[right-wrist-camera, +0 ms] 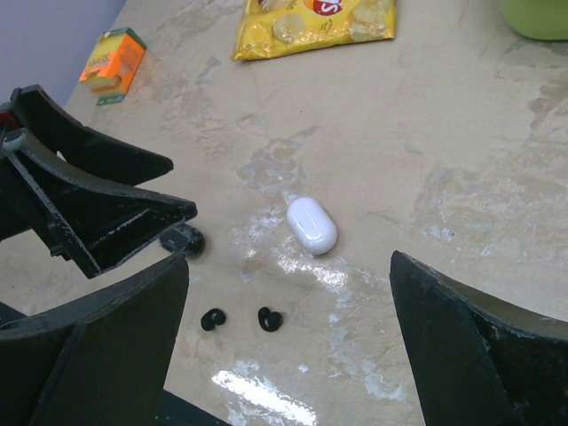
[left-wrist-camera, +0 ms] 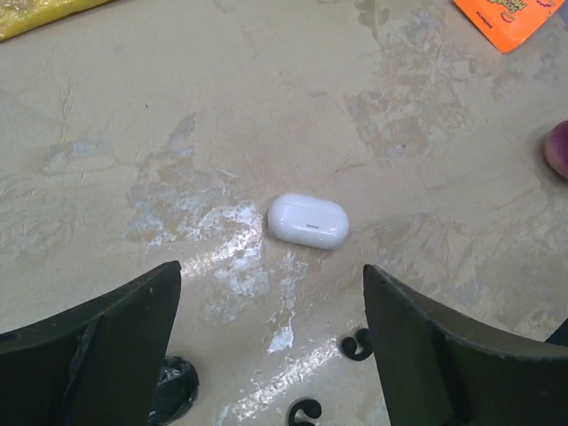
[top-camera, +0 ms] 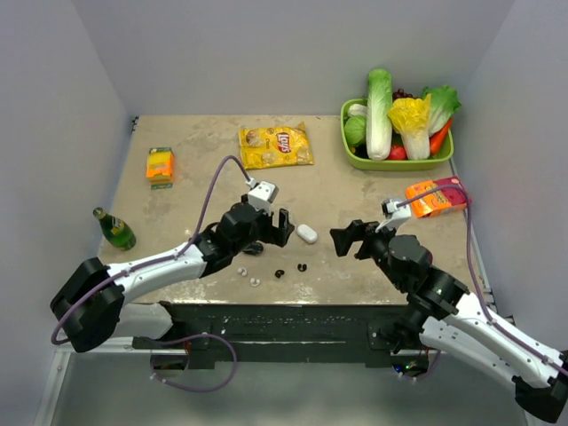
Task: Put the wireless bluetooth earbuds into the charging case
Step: Pick up the charging case at the center of the board.
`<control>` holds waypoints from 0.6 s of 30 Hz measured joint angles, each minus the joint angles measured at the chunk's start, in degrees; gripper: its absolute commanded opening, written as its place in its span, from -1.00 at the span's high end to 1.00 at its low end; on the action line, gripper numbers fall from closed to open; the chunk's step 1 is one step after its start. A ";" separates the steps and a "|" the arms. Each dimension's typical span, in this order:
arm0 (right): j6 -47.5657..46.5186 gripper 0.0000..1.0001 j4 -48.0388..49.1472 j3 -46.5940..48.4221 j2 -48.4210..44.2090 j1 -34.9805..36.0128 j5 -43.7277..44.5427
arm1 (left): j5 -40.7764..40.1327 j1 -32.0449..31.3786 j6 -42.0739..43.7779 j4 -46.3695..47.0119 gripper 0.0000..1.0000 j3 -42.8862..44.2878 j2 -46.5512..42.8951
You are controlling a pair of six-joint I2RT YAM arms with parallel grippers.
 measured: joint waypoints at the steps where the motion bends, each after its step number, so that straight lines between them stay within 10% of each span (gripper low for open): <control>1: 0.07 -0.96 -0.11 0.00 -0.59 0.00 0.37 | 0.15 0.00 0.00 1.20 -1.00 -0.55 -0.42; 18: -0.37 -0.96 -2.49 0.26 -6.05 0.00 -0.83 | 8.87 -0.55 6.36 -8.83 -0.91 15.28 22.03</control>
